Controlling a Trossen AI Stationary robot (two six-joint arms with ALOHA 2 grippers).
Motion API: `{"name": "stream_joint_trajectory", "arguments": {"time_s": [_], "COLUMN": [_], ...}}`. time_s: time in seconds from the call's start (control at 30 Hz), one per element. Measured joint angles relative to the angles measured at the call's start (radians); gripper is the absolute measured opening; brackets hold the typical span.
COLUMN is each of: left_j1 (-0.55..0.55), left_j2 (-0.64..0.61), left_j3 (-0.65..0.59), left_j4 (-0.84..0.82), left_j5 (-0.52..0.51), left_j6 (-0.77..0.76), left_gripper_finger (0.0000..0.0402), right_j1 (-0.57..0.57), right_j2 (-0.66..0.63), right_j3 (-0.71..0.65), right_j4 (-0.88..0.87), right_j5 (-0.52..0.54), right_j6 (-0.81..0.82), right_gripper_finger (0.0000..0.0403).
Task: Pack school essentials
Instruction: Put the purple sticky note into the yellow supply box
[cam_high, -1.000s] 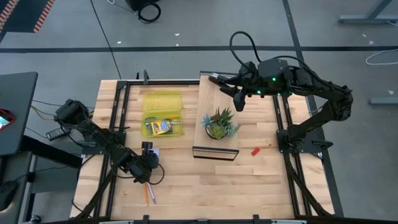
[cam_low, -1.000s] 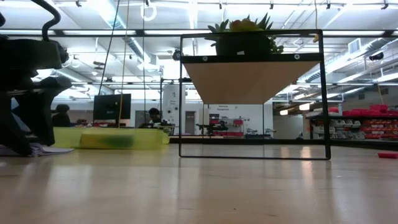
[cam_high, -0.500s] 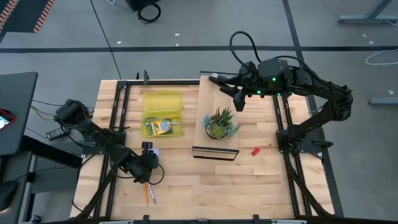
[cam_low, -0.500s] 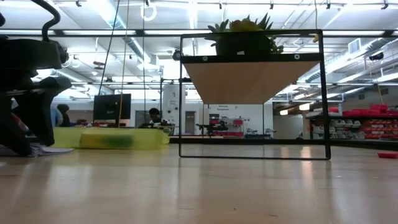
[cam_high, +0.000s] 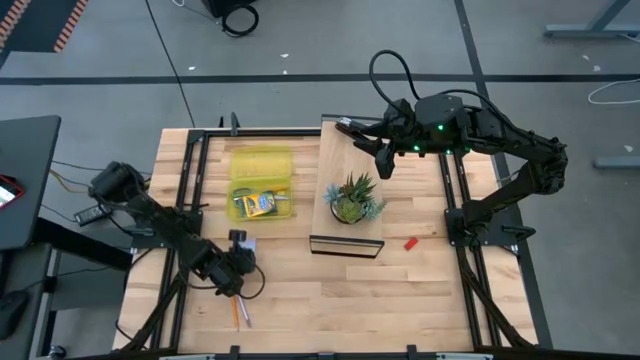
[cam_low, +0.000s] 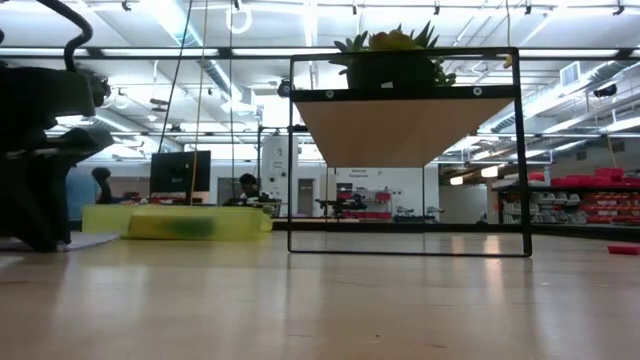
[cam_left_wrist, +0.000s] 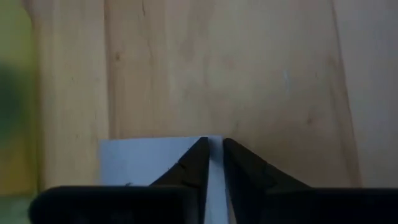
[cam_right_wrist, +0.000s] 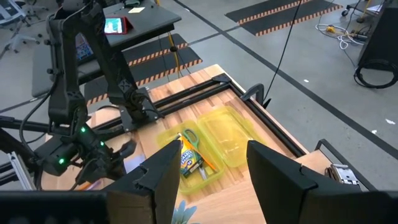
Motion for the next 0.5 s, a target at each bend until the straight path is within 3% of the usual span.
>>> {"name": "stream_joint_trajectory", "arguments": {"time_s": [0.13,0.5], "left_j1": [-0.006,-0.003], "left_j2": [0.022,-0.029], "left_j3": [0.0,0.035], "left_j4": [0.037,-0.028], "left_j5": [-0.013,0.011], "left_j6": [0.018,0.116], "left_gripper_finger": [0.0011,0.0002], "right_j1": [0.0,0.0], "right_j2": [0.0,0.0], "right_j3": [0.0,0.0], "right_j4": [0.0,0.0], "right_j5": [0.0,0.0], "right_j6": [0.009,0.011], "right_gripper_finger": [0.019,0.019]}}
